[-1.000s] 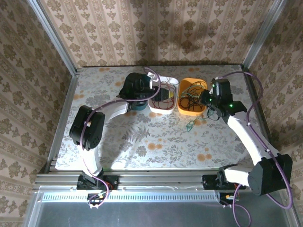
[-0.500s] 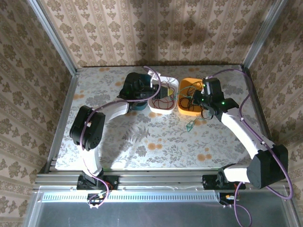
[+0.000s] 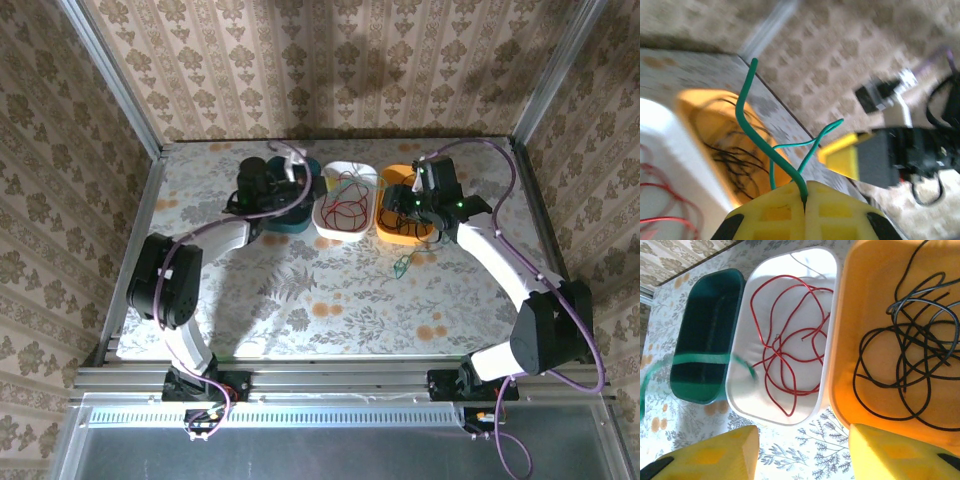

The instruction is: Untangle the cables

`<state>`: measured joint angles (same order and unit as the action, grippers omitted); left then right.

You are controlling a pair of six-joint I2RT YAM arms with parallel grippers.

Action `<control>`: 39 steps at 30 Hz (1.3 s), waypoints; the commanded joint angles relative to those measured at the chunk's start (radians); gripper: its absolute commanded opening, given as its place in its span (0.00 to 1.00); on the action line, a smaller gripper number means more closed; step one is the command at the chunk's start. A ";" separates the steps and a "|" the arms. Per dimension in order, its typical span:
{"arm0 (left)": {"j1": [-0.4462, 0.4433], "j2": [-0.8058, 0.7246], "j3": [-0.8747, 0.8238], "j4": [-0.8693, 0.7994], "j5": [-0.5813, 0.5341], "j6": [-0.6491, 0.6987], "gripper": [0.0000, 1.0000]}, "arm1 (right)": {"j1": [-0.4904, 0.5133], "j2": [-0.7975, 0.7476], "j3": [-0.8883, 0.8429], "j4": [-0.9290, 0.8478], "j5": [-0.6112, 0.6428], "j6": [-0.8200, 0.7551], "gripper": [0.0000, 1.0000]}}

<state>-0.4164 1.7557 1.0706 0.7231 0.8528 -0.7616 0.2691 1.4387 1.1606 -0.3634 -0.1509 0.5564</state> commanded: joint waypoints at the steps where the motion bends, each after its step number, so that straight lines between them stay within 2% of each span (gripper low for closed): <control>1: 0.086 -0.013 -0.056 0.254 -0.068 -0.176 0.00 | -0.013 -0.032 0.029 0.017 -0.025 0.013 0.52; 3: 0.126 -0.034 -0.088 0.259 -0.106 -0.172 0.00 | -0.024 -0.041 0.016 0.008 -0.016 0.009 0.52; 5: 0.157 -0.067 -0.115 0.195 -0.157 -0.113 0.00 | -0.034 -0.076 0.001 -0.009 -0.008 0.004 0.52; 9: 0.173 -0.110 -0.092 -0.077 -0.290 0.057 0.00 | -0.045 -0.099 -0.027 -0.041 0.000 -0.014 0.52; 11: 0.171 -0.095 -0.058 -0.198 -0.351 0.098 0.00 | -0.044 -0.104 -0.035 -0.063 0.007 -0.024 0.52; 14: 0.174 -0.049 -0.040 -0.244 -0.406 0.090 0.00 | -0.046 -0.113 -0.041 -0.088 0.015 -0.041 0.52; 19: 0.174 0.019 -0.014 -0.232 -0.459 0.082 0.01 | -0.047 -0.134 -0.049 -0.120 0.038 -0.067 0.52; 21: 0.173 0.039 -0.005 -0.207 -0.476 0.076 0.11 | -0.047 -0.139 -0.055 -0.130 0.044 -0.072 0.52; 24: 0.167 0.072 0.030 -0.187 -0.442 0.077 0.42 | -0.054 -0.142 -0.068 -0.146 0.067 -0.073 0.52; 26: 0.156 0.076 0.055 -0.205 -0.425 0.098 0.67 | -0.063 -0.139 -0.074 -0.166 0.089 -0.073 0.52; 28: 0.139 0.054 0.073 -0.243 -0.427 0.144 1.00 | -0.079 -0.136 -0.078 -0.205 0.119 -0.064 0.52; 32: 0.074 -0.037 0.103 -0.389 -0.495 0.339 1.00 | -0.142 -0.133 -0.110 -0.276 0.166 -0.022 0.52; 35: -0.023 -0.071 0.154 -0.559 -0.524 0.523 1.00 | -0.191 -0.138 -0.152 -0.295 0.157 -0.010 0.52; 37: -0.099 -0.069 0.174 -0.639 -0.482 0.626 1.00 | -0.198 -0.129 -0.168 -0.301 0.149 -0.024 0.52; 39: -0.162 -0.056 0.188 -0.699 -0.394 0.700 1.00 | -0.197 -0.107 -0.178 -0.298 0.108 -0.037 0.51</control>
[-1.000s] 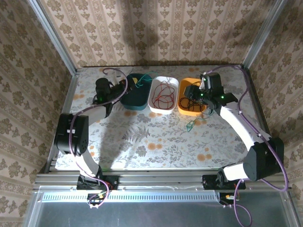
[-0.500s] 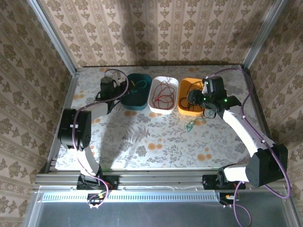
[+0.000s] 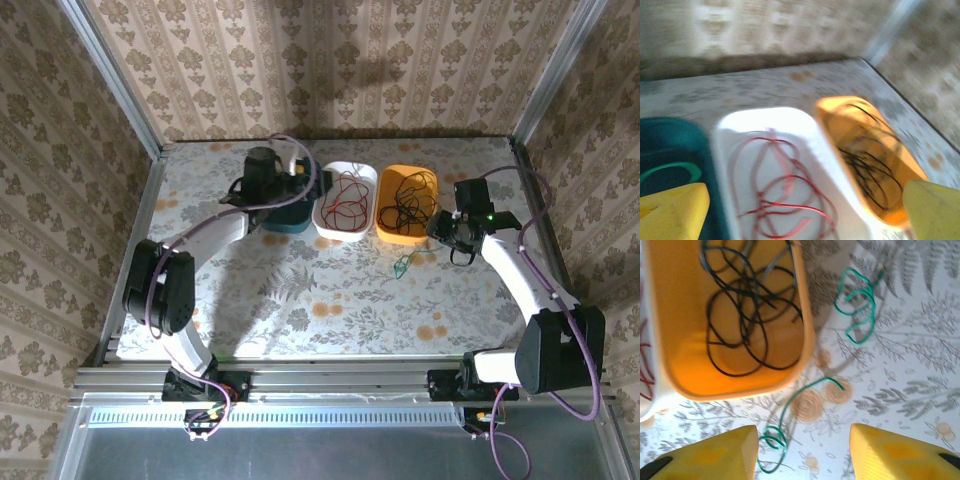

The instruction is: Untangle the cables

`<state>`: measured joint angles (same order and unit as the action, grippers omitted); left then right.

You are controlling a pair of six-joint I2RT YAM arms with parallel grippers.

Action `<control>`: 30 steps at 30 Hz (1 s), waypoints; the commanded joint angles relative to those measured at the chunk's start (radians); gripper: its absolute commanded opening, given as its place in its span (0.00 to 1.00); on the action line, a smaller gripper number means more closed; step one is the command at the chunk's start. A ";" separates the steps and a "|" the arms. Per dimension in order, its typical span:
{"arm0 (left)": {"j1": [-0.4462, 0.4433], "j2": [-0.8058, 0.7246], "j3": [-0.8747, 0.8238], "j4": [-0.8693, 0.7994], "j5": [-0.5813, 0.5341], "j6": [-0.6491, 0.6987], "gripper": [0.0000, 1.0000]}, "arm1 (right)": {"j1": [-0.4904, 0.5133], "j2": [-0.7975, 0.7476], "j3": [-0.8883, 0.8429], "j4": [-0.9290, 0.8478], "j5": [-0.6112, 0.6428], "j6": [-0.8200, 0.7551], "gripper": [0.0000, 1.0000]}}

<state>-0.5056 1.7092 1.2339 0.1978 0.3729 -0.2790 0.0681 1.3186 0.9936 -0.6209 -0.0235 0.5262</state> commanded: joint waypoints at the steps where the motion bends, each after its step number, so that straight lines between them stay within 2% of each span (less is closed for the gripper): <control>1: -0.103 0.005 0.034 -0.204 0.147 0.251 1.00 | 0.005 0.027 -0.017 -0.035 -0.049 -0.009 0.51; 2: -0.134 0.024 0.047 -0.239 0.191 0.283 0.99 | 0.007 0.039 -0.023 -0.029 -0.069 -0.003 0.51; 4: -0.192 0.073 0.081 -0.301 0.206 0.337 0.97 | 0.004 0.048 -0.039 -0.014 -0.076 0.020 0.51; 7: -0.286 0.176 0.148 -0.364 0.135 0.417 0.94 | -0.026 0.055 -0.050 -0.005 -0.069 0.064 0.50; 11: -0.374 0.315 0.255 -0.423 0.036 0.502 0.93 | -0.119 0.054 -0.073 0.005 -0.118 0.111 0.49; 14: -0.398 0.397 0.329 -0.443 0.045 0.504 0.88 | -0.157 0.032 -0.100 0.021 -0.148 0.113 0.44; 19: -0.416 0.482 0.398 -0.444 0.053 0.477 0.79 | -0.163 0.000 -0.123 0.022 -0.155 0.092 0.38; 25: -0.416 0.526 0.438 -0.433 0.081 0.448 0.60 | -0.165 -0.022 -0.139 0.029 -0.165 0.078 0.35; 30: -0.415 0.570 0.485 -0.444 0.102 0.433 0.54 | -0.165 -0.032 -0.132 0.020 -0.164 0.070 0.35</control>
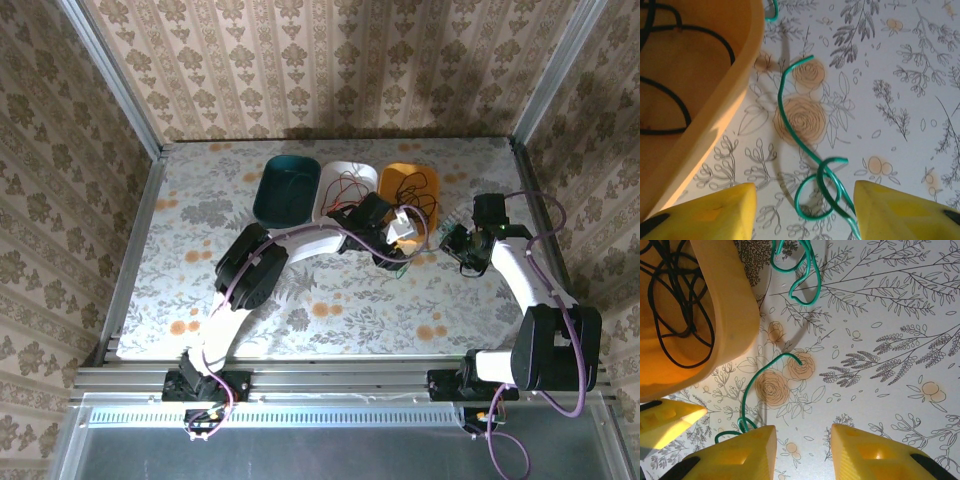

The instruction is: Untangle the cables

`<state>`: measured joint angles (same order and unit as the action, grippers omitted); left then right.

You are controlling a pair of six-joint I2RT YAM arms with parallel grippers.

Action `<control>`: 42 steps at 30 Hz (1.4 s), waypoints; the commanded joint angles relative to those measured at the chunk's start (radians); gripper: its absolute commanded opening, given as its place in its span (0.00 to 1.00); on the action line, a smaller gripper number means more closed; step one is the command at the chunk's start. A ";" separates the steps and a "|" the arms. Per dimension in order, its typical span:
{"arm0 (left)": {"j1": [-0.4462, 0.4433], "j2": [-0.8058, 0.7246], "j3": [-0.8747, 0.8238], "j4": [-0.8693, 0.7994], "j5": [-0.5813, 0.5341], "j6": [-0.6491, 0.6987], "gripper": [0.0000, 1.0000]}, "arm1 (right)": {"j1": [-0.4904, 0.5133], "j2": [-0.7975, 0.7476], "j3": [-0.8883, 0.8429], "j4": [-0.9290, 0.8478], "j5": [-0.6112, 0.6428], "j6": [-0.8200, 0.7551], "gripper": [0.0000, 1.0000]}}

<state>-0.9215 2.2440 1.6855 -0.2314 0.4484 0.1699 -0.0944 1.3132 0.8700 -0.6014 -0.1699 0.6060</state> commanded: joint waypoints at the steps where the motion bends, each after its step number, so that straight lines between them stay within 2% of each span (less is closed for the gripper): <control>1: 0.000 0.041 0.041 -0.019 0.029 -0.017 0.53 | -0.002 -0.029 -0.007 0.002 -0.019 -0.009 0.35; 5: -0.001 0.060 0.059 -0.041 0.029 -0.015 0.43 | -0.002 -0.029 0.004 -0.004 -0.020 -0.009 0.35; 7: -0.001 0.060 0.058 -0.043 0.033 -0.012 0.31 | -0.002 -0.030 0.008 -0.005 -0.022 -0.011 0.35; 10: 0.000 0.056 0.056 -0.044 0.040 -0.012 0.05 | -0.002 -0.034 0.012 -0.005 -0.022 -0.009 0.35; 11: 0.000 0.052 0.056 -0.045 0.041 -0.012 0.00 | -0.002 -0.034 0.009 -0.005 -0.022 -0.009 0.35; 14: 0.008 0.014 0.039 -0.020 0.056 -0.033 0.00 | -0.001 -0.044 -0.004 0.004 -0.028 -0.001 0.35; 17: 0.030 -0.068 -0.030 0.075 0.094 -0.084 0.00 | 0.005 -0.060 -0.026 0.027 -0.065 0.008 0.35; 20: 0.064 -0.179 -0.146 0.258 0.186 -0.175 0.00 | 0.024 -0.081 -0.051 0.104 -0.177 -0.006 0.35; 22: 0.071 -0.247 -0.208 0.324 0.185 -0.183 0.00 | 0.042 -0.099 -0.064 0.168 -0.263 -0.001 0.35; 26: 0.079 -0.303 -0.218 0.283 0.166 -0.177 0.00 | 0.089 -0.108 -0.046 0.226 -0.308 0.012 0.38; 30: 0.080 -0.337 -0.247 0.279 0.076 -0.157 0.00 | 0.128 -0.089 -0.001 0.236 -0.338 0.000 0.42; 37: 0.081 -0.351 -0.256 0.284 0.069 -0.140 0.00 | 0.145 -0.052 0.007 0.322 -0.400 0.062 0.39; 42: 0.089 -0.352 -0.261 0.269 0.030 -0.132 0.00 | 0.148 -0.048 0.022 0.313 -0.447 0.048 0.39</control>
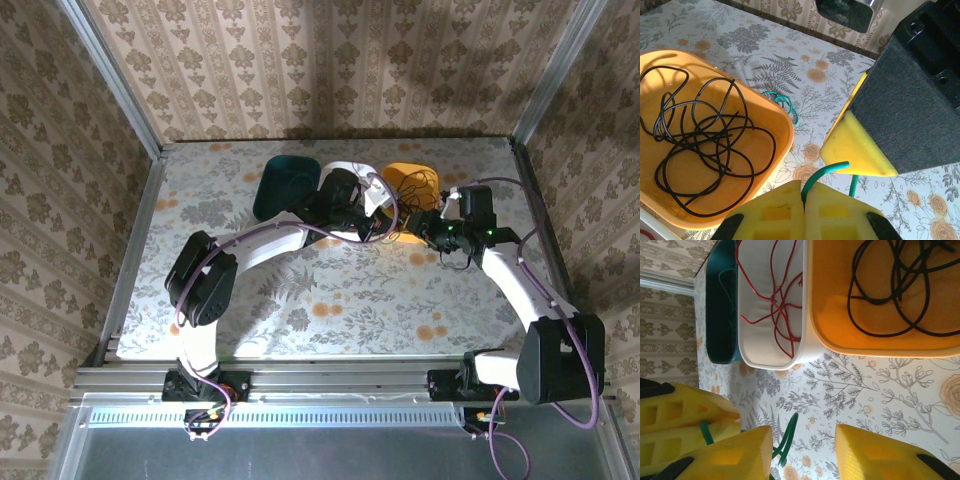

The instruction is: Untangle the cables

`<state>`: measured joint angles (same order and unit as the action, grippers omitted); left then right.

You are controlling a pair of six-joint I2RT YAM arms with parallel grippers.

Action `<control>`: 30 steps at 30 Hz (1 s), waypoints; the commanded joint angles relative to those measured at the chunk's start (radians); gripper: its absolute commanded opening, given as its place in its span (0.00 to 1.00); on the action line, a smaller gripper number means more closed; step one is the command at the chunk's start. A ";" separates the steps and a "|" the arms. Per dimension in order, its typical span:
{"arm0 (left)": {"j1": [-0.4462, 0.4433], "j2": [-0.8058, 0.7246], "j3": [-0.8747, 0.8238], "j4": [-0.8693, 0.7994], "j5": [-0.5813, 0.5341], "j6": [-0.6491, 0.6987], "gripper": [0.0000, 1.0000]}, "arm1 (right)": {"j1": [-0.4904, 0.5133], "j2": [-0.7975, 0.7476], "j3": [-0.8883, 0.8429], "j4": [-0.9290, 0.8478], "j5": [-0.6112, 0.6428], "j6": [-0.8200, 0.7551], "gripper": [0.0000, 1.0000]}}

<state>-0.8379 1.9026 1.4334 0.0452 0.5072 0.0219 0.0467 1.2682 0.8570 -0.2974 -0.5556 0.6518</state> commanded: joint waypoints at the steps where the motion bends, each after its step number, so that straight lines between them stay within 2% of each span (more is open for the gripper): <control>1: 0.009 -0.010 -0.010 -0.008 -0.044 0.011 0.00 | 0.007 -0.009 0.037 -0.004 -0.065 -0.013 0.39; 12: 0.050 -0.023 -0.031 -0.024 -0.075 0.030 0.00 | 0.007 -0.047 0.044 -0.112 -0.127 -0.113 0.40; 14: 0.052 -0.029 -0.039 -0.017 -0.071 0.030 0.00 | 0.007 -0.046 0.040 -0.105 -0.124 -0.112 0.36; 17: 0.053 -0.040 -0.052 -0.005 -0.064 0.028 0.00 | 0.007 -0.038 0.039 -0.088 -0.108 -0.105 0.17; 19: 0.054 -0.054 -0.070 0.013 -0.062 0.026 0.00 | 0.007 -0.044 0.038 -0.076 -0.065 -0.092 0.03; 20: 0.054 -0.062 -0.083 0.023 -0.058 0.023 0.00 | 0.007 -0.049 0.034 -0.069 -0.037 -0.084 0.00; 24: 0.083 -0.116 -0.164 0.114 -0.068 -0.043 0.00 | 0.000 -0.083 0.021 -0.068 0.107 -0.065 0.00; 28: 0.163 -0.190 -0.286 0.289 -0.062 -0.207 0.00 | -0.042 -0.115 0.000 -0.105 0.243 -0.032 0.00; 30: 0.211 -0.220 -0.340 0.371 -0.053 -0.292 0.00 | -0.074 -0.129 -0.020 -0.109 0.266 -0.006 0.00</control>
<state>-0.6914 1.7355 1.1481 0.2642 0.4522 -0.1223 0.0132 1.1698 0.8677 -0.3740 -0.4225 0.6022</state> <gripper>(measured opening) 0.065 0.059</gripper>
